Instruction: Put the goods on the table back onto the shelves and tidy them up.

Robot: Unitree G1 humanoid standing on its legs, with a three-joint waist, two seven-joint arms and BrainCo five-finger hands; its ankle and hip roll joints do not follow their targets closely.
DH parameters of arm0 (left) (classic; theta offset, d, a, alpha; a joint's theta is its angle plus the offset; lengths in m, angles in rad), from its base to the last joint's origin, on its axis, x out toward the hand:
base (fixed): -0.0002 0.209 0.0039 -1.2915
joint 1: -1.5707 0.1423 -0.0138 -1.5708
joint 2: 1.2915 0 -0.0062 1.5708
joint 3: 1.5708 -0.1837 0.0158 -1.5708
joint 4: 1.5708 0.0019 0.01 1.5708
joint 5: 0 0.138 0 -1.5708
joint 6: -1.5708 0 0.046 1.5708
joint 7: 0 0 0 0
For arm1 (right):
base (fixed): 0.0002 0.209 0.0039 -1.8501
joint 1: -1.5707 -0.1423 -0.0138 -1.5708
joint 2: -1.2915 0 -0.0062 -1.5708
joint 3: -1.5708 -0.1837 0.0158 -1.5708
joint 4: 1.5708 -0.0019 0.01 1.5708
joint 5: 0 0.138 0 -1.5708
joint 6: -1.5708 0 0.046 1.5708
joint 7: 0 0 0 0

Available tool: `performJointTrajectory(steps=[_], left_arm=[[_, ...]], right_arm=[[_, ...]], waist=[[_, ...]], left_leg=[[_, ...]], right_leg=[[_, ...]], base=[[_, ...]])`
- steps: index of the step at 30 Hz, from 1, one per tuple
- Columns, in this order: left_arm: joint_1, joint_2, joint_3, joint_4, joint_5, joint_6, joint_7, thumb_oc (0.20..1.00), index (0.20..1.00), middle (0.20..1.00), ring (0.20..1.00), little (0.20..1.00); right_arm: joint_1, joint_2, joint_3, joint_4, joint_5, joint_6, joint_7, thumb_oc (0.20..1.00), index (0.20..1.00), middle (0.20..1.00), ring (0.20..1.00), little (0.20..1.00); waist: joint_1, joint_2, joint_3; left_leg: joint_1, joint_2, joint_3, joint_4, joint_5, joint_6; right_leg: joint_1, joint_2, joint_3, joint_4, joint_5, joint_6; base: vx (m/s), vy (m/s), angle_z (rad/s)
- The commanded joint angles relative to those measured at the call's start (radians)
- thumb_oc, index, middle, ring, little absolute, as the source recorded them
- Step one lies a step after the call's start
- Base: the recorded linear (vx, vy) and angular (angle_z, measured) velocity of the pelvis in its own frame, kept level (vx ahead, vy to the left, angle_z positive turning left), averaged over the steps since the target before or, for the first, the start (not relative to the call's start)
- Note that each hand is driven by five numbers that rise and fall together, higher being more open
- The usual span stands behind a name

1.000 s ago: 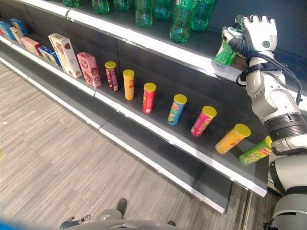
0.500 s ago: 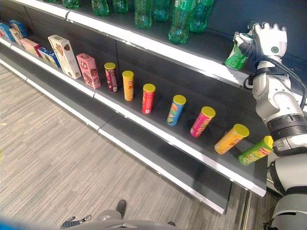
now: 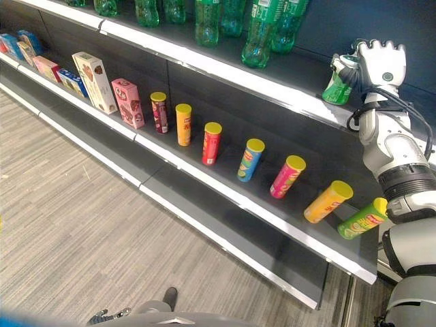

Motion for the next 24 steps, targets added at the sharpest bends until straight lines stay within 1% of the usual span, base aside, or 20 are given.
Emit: performJointTrajectory(steps=[1,2,6,19,20,21,22,24], left_arm=[[-0.033,0.042,-0.048,0.017,0.026,-0.018,0.012,1.000,1.000,1.000,1.000,1.000],[-0.032,0.047,-0.051,0.010,0.021,-0.020,0.011,1.000,1.000,1.000,1.000,1.000],[-0.035,0.050,-0.059,0.010,0.017,-0.022,0.013,1.000,1.000,1.000,1.000,1.000],[-0.041,0.046,-0.062,0.009,0.009,-0.020,0.015,1.000,1.000,1.000,1.000,1.000],[-0.037,0.043,-0.062,0.008,0.011,-0.017,0.014,1.000,1.000,1.000,1.000,1.000],[-0.037,0.044,-0.062,0.008,0.011,-0.017,0.014,1.000,1.000,1.000,1.000,1.000],[-0.037,0.044,-0.062,0.008,0.012,-0.017,0.014,1.000,1.000,1.000,1.000,1.000],[-0.036,0.043,-0.062,0.008,0.014,-0.015,0.015,1.000,1.000,1.000,1.000,1.000]], right_arm=[[-0.146,-0.021,0.100,0.052,-0.036,0.022,-0.017,0.200,0.200,0.200,0.200,0.200],[-0.176,-0.019,0.123,0.093,-0.033,0.029,-0.013,0.200,0.200,0.200,0.200,0.200],[-0.213,-0.005,0.146,0.135,-0.012,0.029,-0.015,0.200,0.200,0.200,0.200,0.200],[-0.231,0.014,0.168,0.141,-0.011,0.034,-0.009,0.200,0.200,0.200,0.200,0.200],[-0.217,0.013,0.155,0.130,-0.009,0.036,-0.010,0.821,0.821,0.821,0.821,0.821],[-0.216,0.013,0.154,0.129,-0.009,0.036,-0.010,0.953,0.953,0.953,0.953,0.953],[-0.212,0.014,0.148,0.125,-0.007,0.037,-0.012,1.000,1.000,1.000,1.000,1.000],[-0.205,0.015,0.132,0.119,0.002,0.040,-0.019,1.000,1.000,1.000,1.000,1.000]], waist=[[0.011,-0.008,0.007],[0.014,-0.009,0.008],[0.017,-0.009,0.010],[0.018,-0.012,0.012],[0.014,-0.010,0.011],[0.014,-0.011,0.011],[0.014,-0.011,0.011],[0.011,-0.010,0.010]], left_leg=[[0.003,0.014,0.012,0.033,-0.117,-0.033],[0.002,0.013,0.011,0.034,-0.116,-0.033],[0.001,0.013,0.009,0.034,-0.116,-0.034],[0.002,0.013,0.008,0.034,-0.118,-0.034],[0.003,0.015,0.010,0.036,-0.119,-0.034],[0.003,0.015,0.010,0.036,-0.119,-0.034],[0.004,0.016,0.011,0.036,-0.120,-0.034],[0.007,0.017,0.012,0.036,-0.121,-0.034]], right_leg=[[0.011,-0.028,0.013,0.042,-0.083,0.017],[0.010,-0.029,0.014,0.041,-0.082,0.018],[0.009,-0.029,0.013,0.041,-0.081,0.019],[0.012,-0.027,0.012,0.043,-0.084,0.017],[0.011,-0.026,0.016,0.044,-0.085,0.016],[0.011,-0.026,0.016,0.044,-0.084,0.016],[0.011,-0.026,0.017,0.044,-0.085,0.016],[0.012,-0.026,0.021,0.044,-0.084,0.016]], base=[[0.00,0.000,0.00],[0.00,0.000,0.00],[0.00,0.000,0.00],[0.00,-0.001,0.01],[0.00,0.000,0.00],[0.00,0.000,0.00],[0.00,0.000,0.00],[0.00,0.000,0.00]])
